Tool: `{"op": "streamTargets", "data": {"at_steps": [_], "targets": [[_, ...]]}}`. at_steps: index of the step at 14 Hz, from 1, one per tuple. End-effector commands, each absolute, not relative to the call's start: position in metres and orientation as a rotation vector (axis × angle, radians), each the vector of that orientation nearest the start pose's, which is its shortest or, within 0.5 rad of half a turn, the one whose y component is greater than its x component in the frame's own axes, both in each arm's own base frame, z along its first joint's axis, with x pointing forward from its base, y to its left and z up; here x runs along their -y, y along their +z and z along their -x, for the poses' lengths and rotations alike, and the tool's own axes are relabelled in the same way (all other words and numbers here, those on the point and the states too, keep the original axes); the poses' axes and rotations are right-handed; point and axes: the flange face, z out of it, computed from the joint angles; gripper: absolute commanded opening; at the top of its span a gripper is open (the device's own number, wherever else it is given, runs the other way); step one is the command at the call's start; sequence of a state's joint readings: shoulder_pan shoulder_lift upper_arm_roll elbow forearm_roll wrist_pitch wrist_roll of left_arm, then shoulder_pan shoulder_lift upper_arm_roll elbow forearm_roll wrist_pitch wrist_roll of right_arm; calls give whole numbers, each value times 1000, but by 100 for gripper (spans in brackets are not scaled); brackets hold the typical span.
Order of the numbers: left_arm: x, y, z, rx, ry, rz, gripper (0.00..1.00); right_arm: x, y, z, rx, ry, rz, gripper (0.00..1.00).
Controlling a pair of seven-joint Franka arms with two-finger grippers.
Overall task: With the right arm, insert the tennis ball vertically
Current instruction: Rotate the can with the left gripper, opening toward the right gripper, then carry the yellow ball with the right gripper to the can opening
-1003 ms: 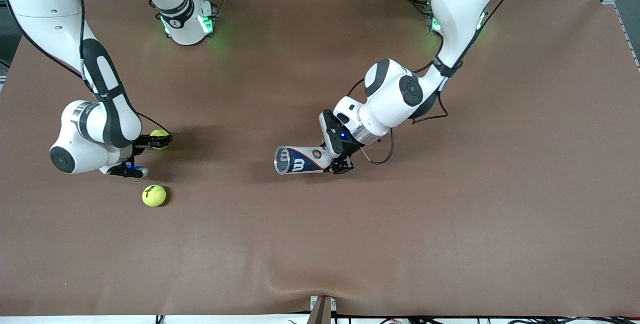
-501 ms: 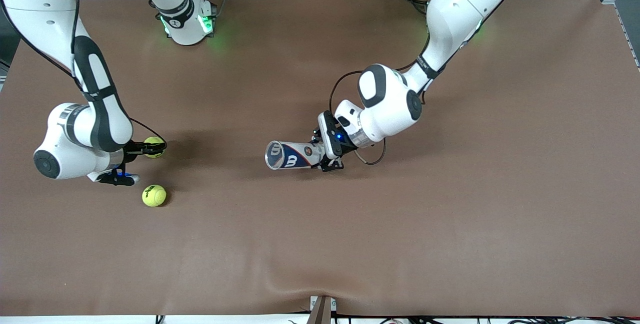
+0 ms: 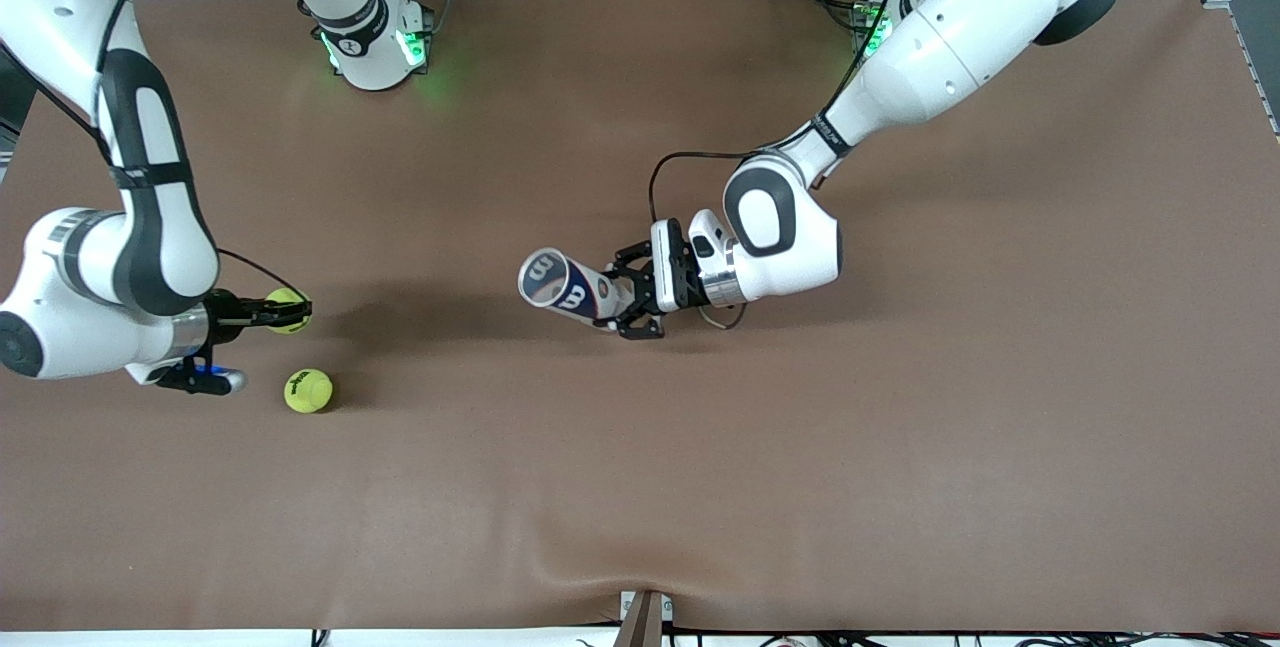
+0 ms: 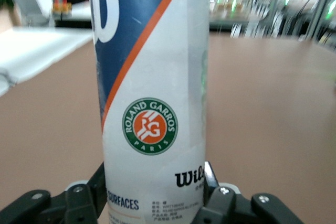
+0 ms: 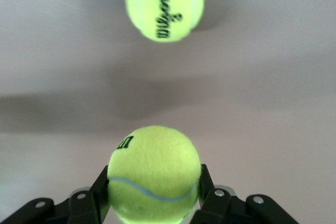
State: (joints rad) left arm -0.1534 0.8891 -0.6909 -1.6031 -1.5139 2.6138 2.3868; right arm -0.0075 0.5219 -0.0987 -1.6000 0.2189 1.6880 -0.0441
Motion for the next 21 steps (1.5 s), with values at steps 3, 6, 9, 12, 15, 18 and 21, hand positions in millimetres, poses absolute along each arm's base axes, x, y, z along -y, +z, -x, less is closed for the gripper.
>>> {"op": "streamTargets", "data": {"at_steps": [3,6,9,12,15,18,21], "targets": [[482,145,-542,1223,1201,-1260,71,-24,339,-645,-371,634,2859,3],[493,135,-530,1189,1181,-1223,71,-56,349,-648,-525,654,2781,4],[513,116,-507,1148,1166,-1227,71,-81,359,-638,-673,778,2686,4],[510,100,-508,1170,1196,-1259,71,-90,379,-635,-748,831,2556,4],[501,91,-511,1202,1203,-1266,73,-134,403,-626,-836,850,2552,5],[510,89,-502,1207,1198,-1257,73,-167,410,-617,-892,894,2512,5],[512,75,-495,1216,1194,-1289,73,-217,414,-611,-992,867,2501,5]]}}
